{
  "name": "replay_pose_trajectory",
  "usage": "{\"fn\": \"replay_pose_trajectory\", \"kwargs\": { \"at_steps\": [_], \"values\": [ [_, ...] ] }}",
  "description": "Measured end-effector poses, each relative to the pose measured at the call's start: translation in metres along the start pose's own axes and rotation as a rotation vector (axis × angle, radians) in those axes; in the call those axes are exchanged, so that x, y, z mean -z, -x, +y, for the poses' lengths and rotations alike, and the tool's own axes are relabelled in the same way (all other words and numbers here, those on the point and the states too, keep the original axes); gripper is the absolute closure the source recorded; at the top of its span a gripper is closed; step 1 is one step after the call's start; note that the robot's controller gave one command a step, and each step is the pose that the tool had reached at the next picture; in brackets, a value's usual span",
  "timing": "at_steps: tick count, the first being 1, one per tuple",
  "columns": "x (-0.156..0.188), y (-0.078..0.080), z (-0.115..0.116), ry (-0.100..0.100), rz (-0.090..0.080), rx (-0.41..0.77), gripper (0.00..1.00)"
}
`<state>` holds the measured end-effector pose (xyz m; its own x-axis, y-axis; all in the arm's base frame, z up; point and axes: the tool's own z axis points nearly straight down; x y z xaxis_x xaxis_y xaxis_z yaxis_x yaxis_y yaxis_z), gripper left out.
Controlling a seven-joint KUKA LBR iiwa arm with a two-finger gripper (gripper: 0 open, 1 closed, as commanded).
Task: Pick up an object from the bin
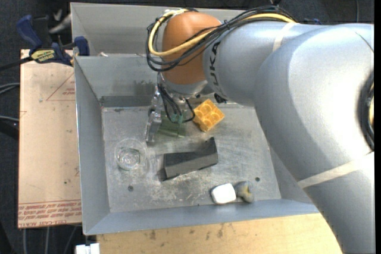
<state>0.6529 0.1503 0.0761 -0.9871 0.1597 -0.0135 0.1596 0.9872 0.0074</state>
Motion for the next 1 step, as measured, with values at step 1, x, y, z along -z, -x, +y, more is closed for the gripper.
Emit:
{"fn": "replay_pose_trajectory", "kwargs": {
  "at_steps": [1],
  "values": [
    [0.0458, -0.0015, 0.0061, -0.008, 0.017, 0.011, 1.0]
  ]
}}
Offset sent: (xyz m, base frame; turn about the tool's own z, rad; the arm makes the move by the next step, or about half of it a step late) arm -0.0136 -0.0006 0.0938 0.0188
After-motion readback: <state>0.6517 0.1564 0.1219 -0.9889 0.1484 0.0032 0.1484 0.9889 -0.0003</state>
